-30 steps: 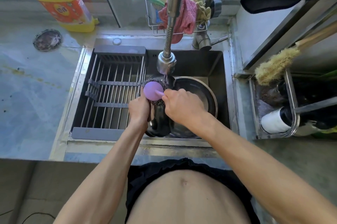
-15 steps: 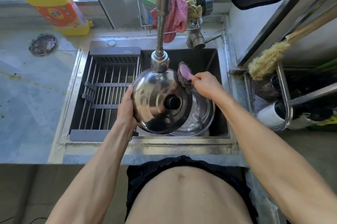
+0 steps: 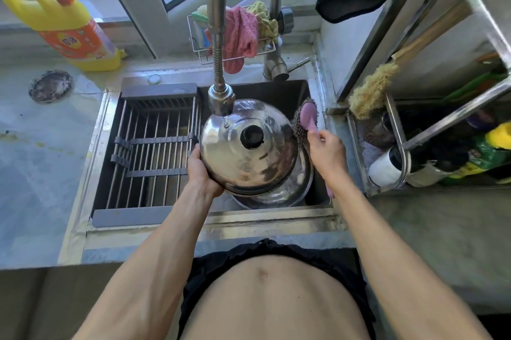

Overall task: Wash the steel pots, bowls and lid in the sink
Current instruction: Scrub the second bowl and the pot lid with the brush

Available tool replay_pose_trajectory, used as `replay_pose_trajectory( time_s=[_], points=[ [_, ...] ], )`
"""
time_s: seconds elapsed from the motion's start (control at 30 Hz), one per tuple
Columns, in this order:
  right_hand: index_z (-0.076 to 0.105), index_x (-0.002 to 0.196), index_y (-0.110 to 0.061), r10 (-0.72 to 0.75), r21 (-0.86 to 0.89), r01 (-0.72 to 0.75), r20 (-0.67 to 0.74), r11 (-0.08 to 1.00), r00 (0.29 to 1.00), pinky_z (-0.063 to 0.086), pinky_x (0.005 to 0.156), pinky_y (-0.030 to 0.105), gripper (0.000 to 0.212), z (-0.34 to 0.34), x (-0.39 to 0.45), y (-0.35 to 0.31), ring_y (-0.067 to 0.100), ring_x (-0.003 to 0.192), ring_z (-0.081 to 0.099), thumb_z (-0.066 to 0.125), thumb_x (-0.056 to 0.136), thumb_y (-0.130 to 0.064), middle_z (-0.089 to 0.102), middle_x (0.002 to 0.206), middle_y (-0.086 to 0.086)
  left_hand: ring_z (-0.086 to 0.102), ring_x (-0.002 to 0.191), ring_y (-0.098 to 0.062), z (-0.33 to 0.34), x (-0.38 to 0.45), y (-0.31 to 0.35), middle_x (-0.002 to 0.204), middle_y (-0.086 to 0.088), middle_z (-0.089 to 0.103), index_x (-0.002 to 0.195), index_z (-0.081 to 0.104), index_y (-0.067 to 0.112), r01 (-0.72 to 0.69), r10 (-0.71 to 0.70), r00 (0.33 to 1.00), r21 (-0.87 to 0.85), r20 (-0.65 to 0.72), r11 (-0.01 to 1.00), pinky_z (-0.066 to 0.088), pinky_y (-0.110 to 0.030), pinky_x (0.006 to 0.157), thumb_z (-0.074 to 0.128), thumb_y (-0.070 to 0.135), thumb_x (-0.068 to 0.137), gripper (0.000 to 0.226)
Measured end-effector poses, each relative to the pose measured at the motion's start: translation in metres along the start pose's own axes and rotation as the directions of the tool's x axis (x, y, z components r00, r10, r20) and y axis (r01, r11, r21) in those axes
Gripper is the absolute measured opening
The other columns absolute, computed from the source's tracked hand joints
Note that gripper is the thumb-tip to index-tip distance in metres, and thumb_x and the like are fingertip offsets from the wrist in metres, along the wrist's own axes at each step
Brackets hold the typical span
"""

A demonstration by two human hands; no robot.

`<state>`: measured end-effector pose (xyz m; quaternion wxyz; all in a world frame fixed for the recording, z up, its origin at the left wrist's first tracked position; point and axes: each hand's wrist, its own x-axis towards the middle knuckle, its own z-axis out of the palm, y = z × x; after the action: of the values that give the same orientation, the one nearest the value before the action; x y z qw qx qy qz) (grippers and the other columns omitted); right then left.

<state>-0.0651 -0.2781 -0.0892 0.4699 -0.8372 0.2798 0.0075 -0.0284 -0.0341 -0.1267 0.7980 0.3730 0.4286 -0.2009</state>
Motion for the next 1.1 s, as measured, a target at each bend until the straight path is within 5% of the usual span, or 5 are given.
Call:
replay_pose_trajectory(
  time_s=[0.33,0.77,0.93,1.1],
  points=[
    [0.063,0.087,-0.009,0.069,0.028,-0.068,-0.01,0.997,0.998,0.034,0.052,0.028,0.031,-0.007,-0.009,0.008,0.012,0.06,0.049,0.05,0.096,-0.035,0.058,0.072,0.002,0.064,0.117,-0.038,0.009,0.003,-0.013,0.121,-0.012,0.074,0.123,0.075,0.023,0.007,-0.005,0.999,-0.022,0.054,1.0,0.047,-0.052,0.108,0.048,0.06,0.096,0.053],
    [0.062,0.082,-0.016,0.087,0.143,-0.11,0.161,0.984,0.983,0.037,0.054,0.031,0.02,0.032,-0.014,-0.018,0.02,0.056,0.051,0.05,0.092,-0.028,0.063,0.073,0.008,0.065,0.116,-0.038,-0.037,-0.004,0.024,0.117,-0.012,0.075,0.119,0.077,0.024,-0.108,0.096,0.992,-0.164,-0.077,0.981,0.045,-0.061,0.108,0.047,0.063,0.096,0.054],
    [0.063,0.078,-0.022,0.101,0.15,-0.127,0.172,0.981,0.98,0.043,0.056,0.036,0.019,0.045,-0.014,-0.021,0.021,0.056,0.055,0.049,0.085,-0.033,0.064,0.067,-0.002,0.067,0.105,-0.036,-0.039,-0.012,0.027,0.115,-0.012,0.075,0.117,0.075,0.021,-0.122,0.096,0.988,-0.221,-0.123,0.968,0.056,-0.051,0.085,0.045,0.061,0.099,0.053],
    [0.062,0.081,-0.015,0.101,0.236,-0.145,0.189,0.961,0.977,0.044,0.052,0.031,0.017,0.047,-0.017,-0.032,0.017,0.052,0.056,0.054,0.092,-0.024,0.064,0.068,0.001,0.066,0.112,-0.038,-0.027,-0.018,0.024,0.117,-0.015,0.074,0.121,0.074,0.02,-0.131,0.122,0.989,-0.124,-0.079,0.984,0.049,-0.058,0.104,0.047,0.064,0.098,0.058]
  ],
)
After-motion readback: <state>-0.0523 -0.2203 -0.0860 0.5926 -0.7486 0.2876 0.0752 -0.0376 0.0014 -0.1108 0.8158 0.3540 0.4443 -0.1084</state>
